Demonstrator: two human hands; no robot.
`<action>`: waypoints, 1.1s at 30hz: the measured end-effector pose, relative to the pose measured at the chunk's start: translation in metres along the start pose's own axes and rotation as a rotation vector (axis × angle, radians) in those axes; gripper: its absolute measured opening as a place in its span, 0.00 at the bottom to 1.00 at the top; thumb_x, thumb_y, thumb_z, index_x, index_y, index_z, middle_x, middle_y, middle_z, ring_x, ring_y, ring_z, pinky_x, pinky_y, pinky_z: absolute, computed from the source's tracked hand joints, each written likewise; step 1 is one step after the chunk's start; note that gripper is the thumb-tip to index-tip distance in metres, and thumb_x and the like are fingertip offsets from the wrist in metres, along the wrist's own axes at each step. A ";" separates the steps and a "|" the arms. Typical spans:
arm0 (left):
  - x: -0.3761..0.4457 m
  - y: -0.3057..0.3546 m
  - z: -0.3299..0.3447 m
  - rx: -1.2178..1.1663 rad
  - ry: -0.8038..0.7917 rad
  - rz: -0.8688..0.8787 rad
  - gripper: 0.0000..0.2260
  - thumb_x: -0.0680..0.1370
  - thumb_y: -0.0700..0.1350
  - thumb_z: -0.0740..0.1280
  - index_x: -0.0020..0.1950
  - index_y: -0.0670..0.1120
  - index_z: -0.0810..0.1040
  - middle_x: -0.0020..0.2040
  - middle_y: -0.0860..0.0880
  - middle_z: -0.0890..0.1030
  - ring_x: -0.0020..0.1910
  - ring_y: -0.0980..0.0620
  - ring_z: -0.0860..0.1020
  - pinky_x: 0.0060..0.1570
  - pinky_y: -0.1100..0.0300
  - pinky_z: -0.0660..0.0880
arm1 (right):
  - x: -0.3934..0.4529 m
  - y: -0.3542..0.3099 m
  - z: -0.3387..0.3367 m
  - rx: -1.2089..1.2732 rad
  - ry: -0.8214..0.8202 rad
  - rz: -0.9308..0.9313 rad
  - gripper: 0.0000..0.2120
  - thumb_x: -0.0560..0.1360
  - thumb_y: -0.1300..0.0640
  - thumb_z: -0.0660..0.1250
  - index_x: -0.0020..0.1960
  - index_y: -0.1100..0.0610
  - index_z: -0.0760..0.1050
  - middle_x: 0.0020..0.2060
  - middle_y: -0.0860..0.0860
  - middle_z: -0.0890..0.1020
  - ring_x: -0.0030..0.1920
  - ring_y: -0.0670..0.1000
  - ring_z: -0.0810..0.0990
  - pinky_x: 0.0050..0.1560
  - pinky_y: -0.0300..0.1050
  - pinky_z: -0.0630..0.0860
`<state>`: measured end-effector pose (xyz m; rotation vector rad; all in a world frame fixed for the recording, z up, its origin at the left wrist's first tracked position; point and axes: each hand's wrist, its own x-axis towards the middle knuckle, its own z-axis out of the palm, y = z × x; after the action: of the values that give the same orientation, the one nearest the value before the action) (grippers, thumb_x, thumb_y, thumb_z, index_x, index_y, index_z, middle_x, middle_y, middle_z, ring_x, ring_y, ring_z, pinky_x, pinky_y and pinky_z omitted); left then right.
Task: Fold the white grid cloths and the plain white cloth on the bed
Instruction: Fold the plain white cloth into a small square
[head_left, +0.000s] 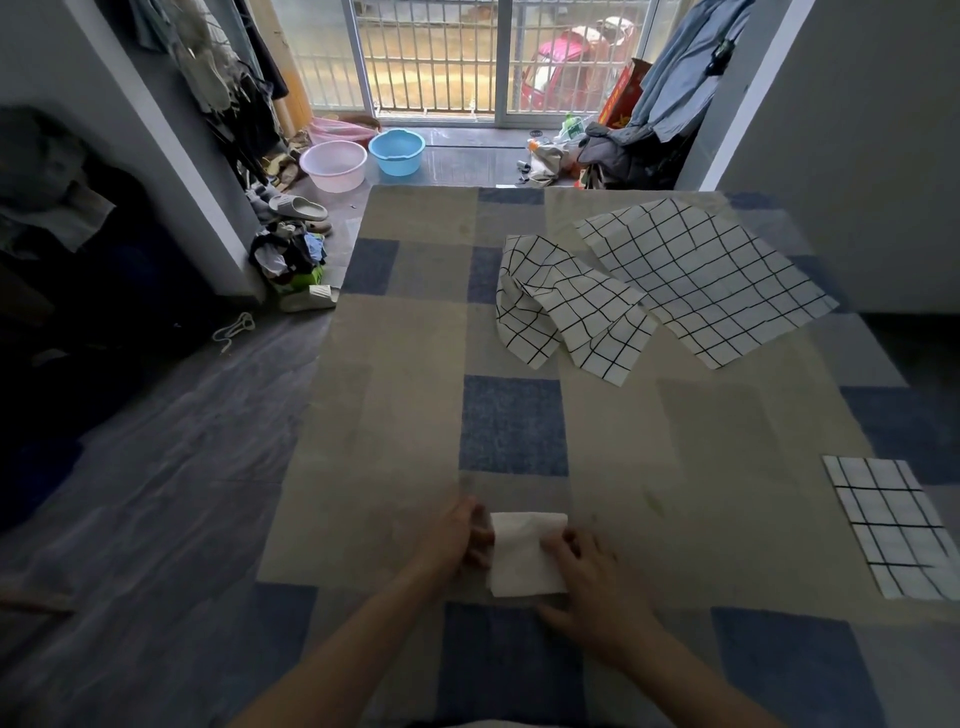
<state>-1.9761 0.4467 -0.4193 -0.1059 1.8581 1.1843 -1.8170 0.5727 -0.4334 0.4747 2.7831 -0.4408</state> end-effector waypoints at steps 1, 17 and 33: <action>-0.001 0.001 -0.001 0.009 0.010 -0.006 0.13 0.84 0.46 0.51 0.57 0.41 0.72 0.38 0.43 0.80 0.20 0.52 0.73 0.16 0.70 0.61 | 0.001 -0.001 -0.002 0.003 -0.006 0.002 0.35 0.67 0.36 0.62 0.69 0.50 0.62 0.65 0.53 0.66 0.64 0.56 0.67 0.60 0.49 0.71; 0.006 -0.005 -0.009 -0.082 0.168 0.060 0.16 0.85 0.48 0.48 0.59 0.43 0.73 0.42 0.46 0.84 0.20 0.50 0.75 0.18 0.66 0.67 | 0.010 -0.004 -0.010 -0.060 0.011 -0.060 0.26 0.71 0.43 0.63 0.65 0.53 0.68 0.63 0.54 0.69 0.61 0.57 0.71 0.55 0.49 0.72; 0.017 -0.062 0.012 1.338 -0.025 0.841 0.30 0.77 0.59 0.57 0.77 0.49 0.60 0.76 0.53 0.59 0.75 0.54 0.60 0.69 0.46 0.53 | 0.020 0.003 0.029 -0.061 0.087 0.057 0.29 0.75 0.42 0.56 0.73 0.54 0.66 0.71 0.50 0.71 0.71 0.51 0.62 0.69 0.57 0.53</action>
<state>-1.9474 0.4284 -0.4754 1.5070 2.3532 0.1592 -1.8277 0.5705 -0.4671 0.5696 2.8484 -0.3291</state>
